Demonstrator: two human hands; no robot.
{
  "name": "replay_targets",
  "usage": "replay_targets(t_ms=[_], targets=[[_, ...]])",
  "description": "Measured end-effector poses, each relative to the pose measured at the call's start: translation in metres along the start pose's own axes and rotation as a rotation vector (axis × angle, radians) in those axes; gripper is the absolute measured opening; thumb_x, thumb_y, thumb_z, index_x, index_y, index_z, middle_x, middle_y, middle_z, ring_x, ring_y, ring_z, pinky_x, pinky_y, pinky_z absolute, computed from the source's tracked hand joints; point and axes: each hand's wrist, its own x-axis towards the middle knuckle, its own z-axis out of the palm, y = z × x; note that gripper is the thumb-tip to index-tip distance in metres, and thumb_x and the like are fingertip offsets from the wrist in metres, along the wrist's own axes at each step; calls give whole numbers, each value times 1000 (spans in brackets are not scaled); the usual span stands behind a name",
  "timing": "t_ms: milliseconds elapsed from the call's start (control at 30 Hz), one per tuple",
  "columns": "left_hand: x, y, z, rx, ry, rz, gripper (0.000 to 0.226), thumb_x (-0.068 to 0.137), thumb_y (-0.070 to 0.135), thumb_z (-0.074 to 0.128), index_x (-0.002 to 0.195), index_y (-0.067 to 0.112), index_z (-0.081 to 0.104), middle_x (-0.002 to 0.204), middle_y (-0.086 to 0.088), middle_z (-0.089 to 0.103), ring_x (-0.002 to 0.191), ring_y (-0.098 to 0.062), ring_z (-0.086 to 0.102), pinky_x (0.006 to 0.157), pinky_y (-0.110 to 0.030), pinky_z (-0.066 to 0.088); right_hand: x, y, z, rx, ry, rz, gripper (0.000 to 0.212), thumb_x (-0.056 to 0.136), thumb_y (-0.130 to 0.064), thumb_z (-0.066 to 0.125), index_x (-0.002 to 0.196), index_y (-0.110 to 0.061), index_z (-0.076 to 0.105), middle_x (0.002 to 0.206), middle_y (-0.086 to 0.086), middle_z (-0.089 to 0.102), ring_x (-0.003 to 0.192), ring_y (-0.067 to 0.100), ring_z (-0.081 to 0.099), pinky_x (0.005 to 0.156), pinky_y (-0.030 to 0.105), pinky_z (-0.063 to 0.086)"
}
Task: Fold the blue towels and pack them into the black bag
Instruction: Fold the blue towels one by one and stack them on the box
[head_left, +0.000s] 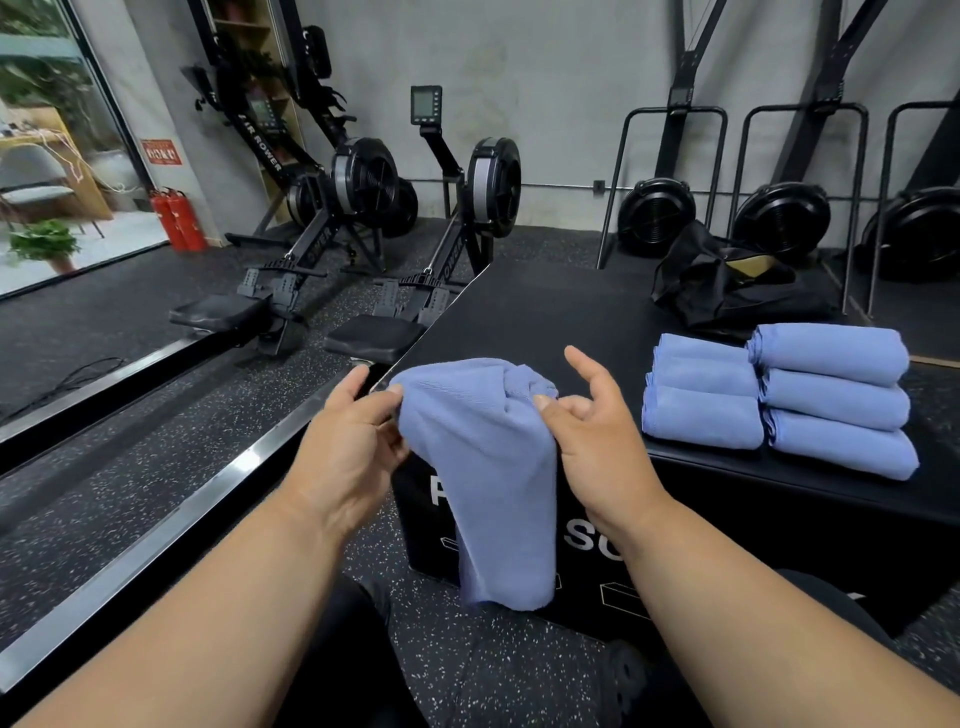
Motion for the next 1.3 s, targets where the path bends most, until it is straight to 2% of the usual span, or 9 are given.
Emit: replay_targets(t_ms=[100,233,433,633,867,1000,1067,1167,1300], targets=[[0,6,-6,-1,5,27,65,102,1,57,160,21,34,91,7,81,66,-6,70,67,-30,55,2,-3,-4,-26,13,-12,58,103,-18,65,151,-40,42,82,5,64,78,13,60,87,21,51],[3,11,-12,-29,7,41,47,102,1,58,141,26,50,105,4,79,78,-12,64,84,-35,50,9,-7,-7,2,1,11,49,100,-9,67,141,-32,56,87,2,70,77,14,62,78,37,51],[5,13,-19,-27,17,49,63,101,2,60,155,27,41,106,5,81,102,-19,72,115,-53,44,22,-21,-19,74,10,-4,54,95,7,64,137,-27,58,94,6,73,82,18,64,73,30,52],[3,17,-20,-36,-45,57,45,103,3,56,137,31,63,116,-7,77,88,-18,68,95,-44,49,28,-19,-27,150,89,10,48,97,4,65,133,-26,61,87,0,67,75,16,63,71,34,55],[-6,12,-10,-19,-58,-2,33,105,1,50,129,17,66,79,2,74,62,-6,64,55,-19,53,29,-7,-21,297,97,134,49,96,10,53,132,-22,62,96,12,61,87,21,64,87,42,54],[-8,27,-2,-180,-99,27,28,104,3,54,127,15,65,88,-2,76,78,-12,68,72,-24,61,28,-27,-21,505,67,55,55,100,-5,61,145,-32,45,103,13,67,104,26,68,101,48,56],[-9,35,3,-241,-114,25,28,104,5,55,127,16,66,90,-4,76,83,-15,70,78,-27,62,18,-17,-6,447,-28,158,74,103,-12,63,156,-47,25,121,3,74,113,29,73,105,53,54],[-13,37,12,-250,-128,-6,29,103,5,58,128,16,68,102,-9,76,92,-18,70,87,-32,61,0,6,21,434,-166,275,96,103,-5,61,163,-51,1,144,4,63,120,32,71,111,57,48],[-13,33,10,-215,-101,-28,28,102,6,60,126,17,70,110,-9,74,98,-19,67,91,-32,60,10,-5,24,520,-131,222,98,102,4,58,162,-53,5,152,12,50,122,32,69,107,48,53]])
